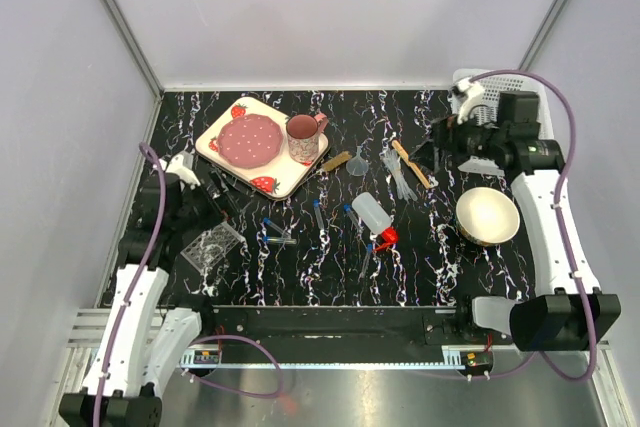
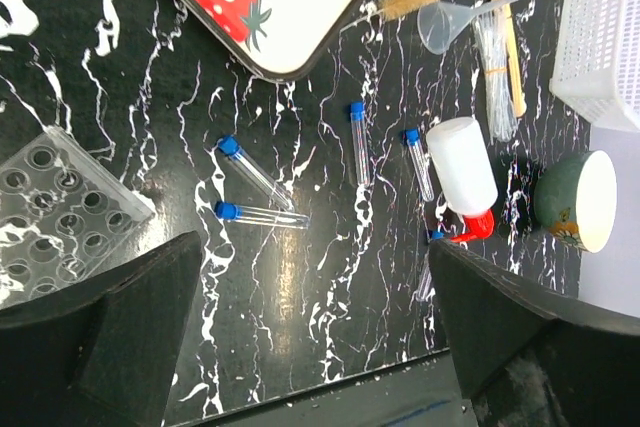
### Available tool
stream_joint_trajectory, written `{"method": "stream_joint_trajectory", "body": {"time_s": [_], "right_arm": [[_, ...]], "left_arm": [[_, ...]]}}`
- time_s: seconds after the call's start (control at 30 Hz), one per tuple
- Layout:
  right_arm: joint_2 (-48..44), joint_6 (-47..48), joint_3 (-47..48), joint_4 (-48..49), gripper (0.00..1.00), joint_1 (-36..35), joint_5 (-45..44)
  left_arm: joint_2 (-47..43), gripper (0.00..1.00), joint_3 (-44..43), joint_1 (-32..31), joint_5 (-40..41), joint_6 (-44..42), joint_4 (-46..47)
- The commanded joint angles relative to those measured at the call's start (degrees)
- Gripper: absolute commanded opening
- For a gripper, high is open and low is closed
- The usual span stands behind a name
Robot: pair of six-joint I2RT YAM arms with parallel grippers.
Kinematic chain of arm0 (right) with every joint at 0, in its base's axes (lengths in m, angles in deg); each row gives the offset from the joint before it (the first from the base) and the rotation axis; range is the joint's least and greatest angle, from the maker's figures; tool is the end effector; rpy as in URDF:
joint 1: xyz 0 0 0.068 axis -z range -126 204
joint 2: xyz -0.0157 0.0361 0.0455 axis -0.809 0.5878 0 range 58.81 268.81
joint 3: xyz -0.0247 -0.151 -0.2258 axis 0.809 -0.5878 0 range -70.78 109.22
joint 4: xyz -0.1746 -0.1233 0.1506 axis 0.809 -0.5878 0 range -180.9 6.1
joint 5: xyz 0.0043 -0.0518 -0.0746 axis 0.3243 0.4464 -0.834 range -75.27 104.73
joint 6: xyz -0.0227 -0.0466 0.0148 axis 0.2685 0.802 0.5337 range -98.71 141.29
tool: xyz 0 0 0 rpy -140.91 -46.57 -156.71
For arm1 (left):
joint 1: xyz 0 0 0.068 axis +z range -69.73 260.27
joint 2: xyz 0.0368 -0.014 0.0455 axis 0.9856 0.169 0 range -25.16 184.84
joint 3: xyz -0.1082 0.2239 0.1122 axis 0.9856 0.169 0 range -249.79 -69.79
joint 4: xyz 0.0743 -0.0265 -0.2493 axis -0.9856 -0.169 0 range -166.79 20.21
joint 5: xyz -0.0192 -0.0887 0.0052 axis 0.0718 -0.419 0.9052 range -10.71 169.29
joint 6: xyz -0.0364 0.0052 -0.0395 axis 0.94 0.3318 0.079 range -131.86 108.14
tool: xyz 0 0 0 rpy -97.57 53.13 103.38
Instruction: Organize the chemistry lab equipment
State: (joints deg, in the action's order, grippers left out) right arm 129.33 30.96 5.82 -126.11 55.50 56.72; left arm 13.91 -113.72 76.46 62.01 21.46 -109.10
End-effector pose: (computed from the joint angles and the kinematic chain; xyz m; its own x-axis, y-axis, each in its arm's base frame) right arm 0.2509 0.0172 0.3887 -0.4936 -0.1120 -0.8625 -0.6123 0.7490 0.2531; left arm 0.1421 -0.0202 0.2993 -0.6407 -0.4830 -0.5968 -0.0528 0.8032 -0.5933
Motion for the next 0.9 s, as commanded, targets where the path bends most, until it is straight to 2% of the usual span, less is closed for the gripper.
{"method": "stream_joint_trajectory", "body": {"time_s": [0.0,0.1,0.13,0.23,0.33,0.53,0.67,0.87], "right_arm": [[0.5,10.3,0.5,-5.3,1.00,-6.8,0.9],[1.3,13.8,-0.7,-6.5,1.00,-9.2,5.3],[1.3,14.2,-1.4,-6.5,1.00,-9.3,7.5],[1.7,15.0,-3.1,-6.0,1.00,-9.3,10.3],[2.2,14.4,-4.8,-5.0,1.00,-9.3,10.7],[1.0,14.1,-7.9,-2.7,1.00,-9.2,11.4],[0.8,13.8,-9.4,-1.4,1.00,-9.2,11.4],[0.5,13.3,-10.9,-0.2,1.00,-9.2,11.8]], "left_arm": [[3.3,0.99,-1.2,-2.3,-0.8,3.0,2.0],[6.6,0.99,-2.0,-9.5,5.8,5.1,1.9],[9.3,0.99,-2.4,-13.8,10.0,6.0,1.7],[16.8,0.99,-4.7,-20.6,17.0,8.2,0.6],[24.7,0.99,-7.5,-24.7,23.5,11.8,-1.1],[35.6,0.94,-12.1,-30.0,31.4,19.2,-2.4],[42.2,0.85,-14.0,-30.6,34.1,24.5,-3.1],[48.4,0.79,-13.6,-30.6,36.3,33.4,-3.1]]}}
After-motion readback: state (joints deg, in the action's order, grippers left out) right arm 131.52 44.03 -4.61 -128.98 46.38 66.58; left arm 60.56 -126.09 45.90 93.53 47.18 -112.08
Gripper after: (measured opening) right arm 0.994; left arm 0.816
